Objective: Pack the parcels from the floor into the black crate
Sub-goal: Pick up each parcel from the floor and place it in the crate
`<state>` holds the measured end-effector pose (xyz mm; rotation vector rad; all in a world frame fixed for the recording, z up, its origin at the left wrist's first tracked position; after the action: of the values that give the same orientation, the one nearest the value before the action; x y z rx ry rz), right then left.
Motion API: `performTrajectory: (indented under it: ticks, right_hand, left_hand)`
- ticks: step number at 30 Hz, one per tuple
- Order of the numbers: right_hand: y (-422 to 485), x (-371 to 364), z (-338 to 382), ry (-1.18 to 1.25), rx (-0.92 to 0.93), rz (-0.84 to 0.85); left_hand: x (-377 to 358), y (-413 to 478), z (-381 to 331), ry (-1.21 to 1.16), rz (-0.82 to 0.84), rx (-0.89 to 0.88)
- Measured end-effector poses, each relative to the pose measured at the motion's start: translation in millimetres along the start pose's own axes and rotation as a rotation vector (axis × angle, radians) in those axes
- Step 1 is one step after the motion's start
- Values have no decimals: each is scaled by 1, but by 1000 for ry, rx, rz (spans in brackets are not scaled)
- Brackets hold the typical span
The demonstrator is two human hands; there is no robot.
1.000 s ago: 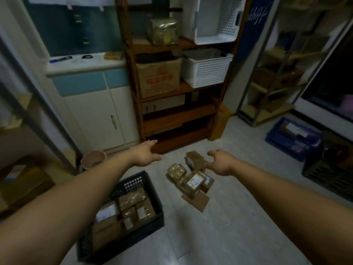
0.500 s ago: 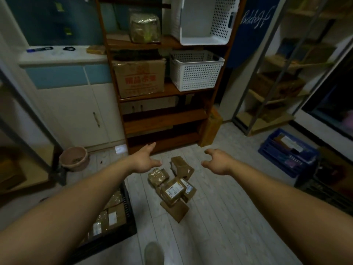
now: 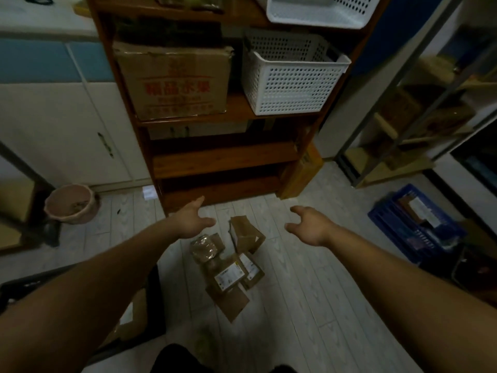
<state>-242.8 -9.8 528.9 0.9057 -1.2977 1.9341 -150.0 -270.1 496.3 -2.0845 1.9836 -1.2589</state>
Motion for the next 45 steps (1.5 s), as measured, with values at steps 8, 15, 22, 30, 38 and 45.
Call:
performTrajectory:
  ticks: [8, 15, 22, 30, 38, 45]
  right_hand:
    - [96, -3, -34, -215, 136, 118]
    - [190, -29, -77, -200, 414, 249]
    - [309, -134, -133, 14, 464, 294]
    - [474, -308, -155, 249, 373, 279]
    - [564, -437, -183, 443, 93, 334]
    - [539, -416, -178, 373, 163, 261]
  left_hand:
    - [-41, 57, -7, -117, -18, 90]
    - [-102, 108, 0, -249, -116, 267]
    - [-212, 221, 50, -318, -25, 277]
    - [-316, 406, 176, -275, -102, 376]
    - [-376, 497, 271, -378, -158, 504]
    - [-374, 478, 242, -516, -180, 404]
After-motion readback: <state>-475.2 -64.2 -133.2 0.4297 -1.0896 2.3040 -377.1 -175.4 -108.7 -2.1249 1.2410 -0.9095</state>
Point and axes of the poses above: each hand's wrist, its own y-axis towards the middle knuckle, its own x-axis out of the back of the hand, z = x × y, the point moved 8 cm from there along y, towards the middle knuckle, and after that the axes turned 1 degree about -y, right-handed, at the moved point
